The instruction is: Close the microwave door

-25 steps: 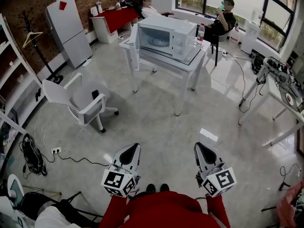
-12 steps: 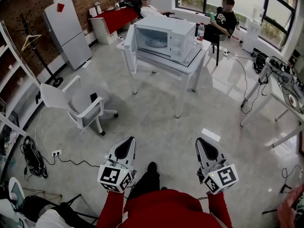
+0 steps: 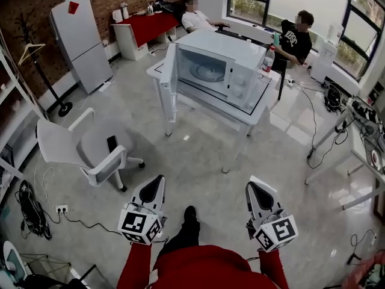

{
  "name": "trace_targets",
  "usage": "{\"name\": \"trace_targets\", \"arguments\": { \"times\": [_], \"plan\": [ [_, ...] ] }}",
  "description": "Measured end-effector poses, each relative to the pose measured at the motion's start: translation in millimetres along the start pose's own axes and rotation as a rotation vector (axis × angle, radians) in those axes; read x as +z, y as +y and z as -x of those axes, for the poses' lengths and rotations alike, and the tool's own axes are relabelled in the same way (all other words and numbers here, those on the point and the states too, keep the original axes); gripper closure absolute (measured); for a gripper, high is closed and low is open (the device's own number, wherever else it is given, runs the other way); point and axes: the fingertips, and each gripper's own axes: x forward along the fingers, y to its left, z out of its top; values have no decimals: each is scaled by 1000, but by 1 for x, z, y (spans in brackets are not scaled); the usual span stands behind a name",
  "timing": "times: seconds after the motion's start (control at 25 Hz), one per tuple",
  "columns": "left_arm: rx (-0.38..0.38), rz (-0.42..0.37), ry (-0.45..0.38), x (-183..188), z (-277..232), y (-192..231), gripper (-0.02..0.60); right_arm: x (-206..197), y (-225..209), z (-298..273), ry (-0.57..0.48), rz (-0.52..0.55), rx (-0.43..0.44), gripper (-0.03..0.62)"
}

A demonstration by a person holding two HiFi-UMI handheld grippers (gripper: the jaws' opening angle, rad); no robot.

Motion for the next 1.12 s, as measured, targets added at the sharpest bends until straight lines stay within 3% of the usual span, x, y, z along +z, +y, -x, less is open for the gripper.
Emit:
{"name": "trace_targets", "arguments": {
  "times": [0.36,0.6,0.8,0.92,1.12],
  "plan": [
    [-14,-6,1,24,-102,88,574,24,-37,-127,24,-6,-16,581],
    [-42,-52,21,23,-149,120,574,33,-57,-159,42,24,-28,580],
    [-35,-12,43,14,-175,151,571,34,-84,-171,58,33,-75,581],
    [-25,3,76,5,-189,162,384,32,-106,-175,58,36,-109,580],
    [-72,-2,129,-6,-217,167,294,37,-145,-186,52,49,-162,580]
  ]
}}
